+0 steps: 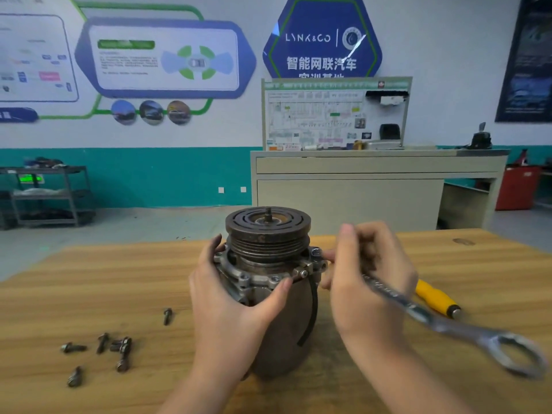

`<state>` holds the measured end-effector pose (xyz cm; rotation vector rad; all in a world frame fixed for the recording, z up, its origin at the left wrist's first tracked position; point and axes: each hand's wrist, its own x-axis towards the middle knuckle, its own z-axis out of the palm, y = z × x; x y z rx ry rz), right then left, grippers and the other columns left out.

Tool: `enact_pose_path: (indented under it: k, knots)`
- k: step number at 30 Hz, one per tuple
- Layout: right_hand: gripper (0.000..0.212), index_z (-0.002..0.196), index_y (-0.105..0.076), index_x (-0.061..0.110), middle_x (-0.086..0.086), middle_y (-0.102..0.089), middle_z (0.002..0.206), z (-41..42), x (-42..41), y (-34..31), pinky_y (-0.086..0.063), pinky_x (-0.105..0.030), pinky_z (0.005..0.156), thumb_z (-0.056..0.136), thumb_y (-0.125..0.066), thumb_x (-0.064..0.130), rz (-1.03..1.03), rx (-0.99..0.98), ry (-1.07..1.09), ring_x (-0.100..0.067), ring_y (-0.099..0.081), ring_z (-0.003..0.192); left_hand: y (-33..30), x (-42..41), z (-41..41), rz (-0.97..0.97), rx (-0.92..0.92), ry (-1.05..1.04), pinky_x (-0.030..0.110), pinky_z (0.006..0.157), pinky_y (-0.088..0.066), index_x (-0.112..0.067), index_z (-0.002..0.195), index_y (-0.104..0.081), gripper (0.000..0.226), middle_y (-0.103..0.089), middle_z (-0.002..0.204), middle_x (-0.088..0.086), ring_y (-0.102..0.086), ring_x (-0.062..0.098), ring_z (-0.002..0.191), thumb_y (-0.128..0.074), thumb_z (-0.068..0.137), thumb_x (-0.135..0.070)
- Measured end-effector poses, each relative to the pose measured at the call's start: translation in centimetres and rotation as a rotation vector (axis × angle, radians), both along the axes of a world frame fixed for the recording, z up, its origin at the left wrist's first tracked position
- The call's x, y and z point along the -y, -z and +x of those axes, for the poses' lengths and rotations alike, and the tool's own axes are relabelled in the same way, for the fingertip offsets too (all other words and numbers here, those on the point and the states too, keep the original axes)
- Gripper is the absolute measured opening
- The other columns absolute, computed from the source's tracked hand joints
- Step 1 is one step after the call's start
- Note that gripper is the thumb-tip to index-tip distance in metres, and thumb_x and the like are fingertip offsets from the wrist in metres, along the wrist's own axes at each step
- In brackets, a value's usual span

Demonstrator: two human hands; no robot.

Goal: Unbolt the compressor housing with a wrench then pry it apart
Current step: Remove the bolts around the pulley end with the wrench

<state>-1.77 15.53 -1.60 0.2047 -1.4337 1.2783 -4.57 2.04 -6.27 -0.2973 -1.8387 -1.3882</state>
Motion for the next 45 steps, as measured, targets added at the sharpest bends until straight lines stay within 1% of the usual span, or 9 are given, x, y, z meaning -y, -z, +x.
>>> enact_pose_path:
  k: [4, 8, 12, 21, 25, 32, 36, 41, 45]
  knots:
    - [0.034, 0.061, -0.048, 0.011, -0.001, -0.047, 0.038, -3.5, -2.1, -2.2, -0.024, -0.014, 0.031, 0.093, -0.045, 0.023, -0.599, 0.232, -0.464, -0.012, -0.034, 0.025, 0.0, 0.0, 0.1, 0.001, 0.013, 0.006, 0.022, 0.097, -0.031, -0.046, 0.134, -0.027, 0.101, -0.036, 0.12, -0.035, -0.041, 0.006, 0.123, -0.069, 0.045, -0.072]
    - [0.038, 0.069, -0.047, 0.008, 0.004, -0.04, 0.038, -7.0, -3.8, -3.2, -0.016, -0.014, 0.022, 0.101, -0.04, 0.029, -0.751, 0.629, -0.99, -0.003, -0.025, 0.021, 0.0, -0.1, 0.2, 0.009, 0.016, 0.02, 0.01, 0.09, -0.029, -0.054, 0.127, -0.024, 0.095, -0.035, 0.117, -0.037, -0.038, 0.0, 0.121, -0.069, 0.044, -0.072]
    - [0.032, 0.068, -0.05, 0.01, 0.002, -0.052, 0.045, -6.5, -5.0, -3.8, -0.032, -0.01, 0.028, 0.096, -0.054, 0.026, -0.963, 0.36, -1.093, -0.001, -0.042, 0.028, -0.1, -0.1, 0.1, 0.012, 0.005, 0.045, 0.017, 0.096, -0.03, -0.068, 0.117, -0.021, 0.088, -0.029, 0.115, -0.05, -0.037, 0.001, 0.123, -0.071, 0.044, -0.07]
    - [0.022, 0.074, -0.074, 0.029, -0.004, -0.057, 0.055, -2.5, -4.8, 0.6, -0.041, -0.02, 0.053, 0.063, -0.072, 0.049, 0.234, 0.375, -0.484, -0.006, -0.049, 0.052, -0.1, -0.1, 0.1, 0.006, -0.017, 0.027, 0.02, 0.096, -0.031, -0.051, 0.127, -0.025, 0.094, -0.031, 0.116, -0.047, -0.04, 0.008, 0.124, -0.07, 0.046, -0.07]
    - [0.026, 0.071, -0.074, 0.021, -0.008, -0.048, 0.049, -3.7, -5.2, 0.0, -0.042, -0.043, 0.06, 0.054, -0.081, 0.039, 0.243, 0.4, -0.566, -0.023, -0.047, 0.059, -0.2, 0.0, 0.2, 0.0, -0.018, 0.04, 0.017, 0.095, -0.03, -0.065, 0.119, -0.023, 0.088, -0.03, 0.116, -0.05, -0.038, 0.004, 0.124, -0.07, 0.045, -0.071]
    - [0.009, 0.074, -0.078, 0.024, -0.027, -0.061, 0.07, -3.7, -5.6, 0.1, -0.047, -0.031, 0.068, 0.077, -0.076, 0.016, 0.292, 0.454, -0.603, -0.021, -0.057, 0.069, -0.2, 0.0, 0.3, -0.003, -0.012, 0.08, 0.032, 0.103, -0.037, -0.061, 0.122, -0.028, 0.089, -0.04, 0.126, -0.031, -0.041, 0.008, 0.127, -0.073, 0.046, -0.068]
    - [0.011, 0.079, -0.072, 0.02, 0.004, -0.053, 0.054, -3.2, -4.7, 0.8, -0.041, -0.015, 0.051, 0.079, -0.073, 0.009, 0.274, 0.42, -0.563, -0.005, -0.05, 0.053, -0.1, 0.1, 0.2, 0.048, -0.012, 0.09, 0.041, 0.104, -0.042, -0.055, 0.125, -0.037, 0.091, -0.052, 0.128, -0.016, -0.048, 0.011, 0.124, -0.077, 0.043, -0.065]
    - [0.006, 0.078, -0.072, 0.02, -0.017, -0.059, 0.064, -2.2, -4.3, 0.8, -0.046, -0.019, 0.055, 0.079, -0.075, 0.015, 0.266, 0.414, -0.581, -0.011, -0.056, 0.06, -0.2, 1.2, 0.0, 0.105, -0.021, 0.195, 0.034, 0.1, -0.046, -0.054, 0.124, -0.042, 0.087, -0.058, 0.123, -0.023, -0.055, 0.001, 0.117, -0.081, 0.046, -0.056]
    - [0.01, 0.074, -0.066, 0.018, 0.01, -0.045, 0.049, -1.9, -3.6, 1.3, -0.042, -0.02, 0.052, 0.069, -0.073, 0.025, 0.235, 0.396, -0.537, -0.006, -0.047, 0.05, -0.3, 1.8, -0.3, 0.081, -0.007, 0.247, 0.027, 0.096, -0.045, -0.045, 0.131, -0.04, 0.092, -0.058, 0.121, -0.025, -0.055, -0.001, 0.116, -0.079, 0.049, -0.056]
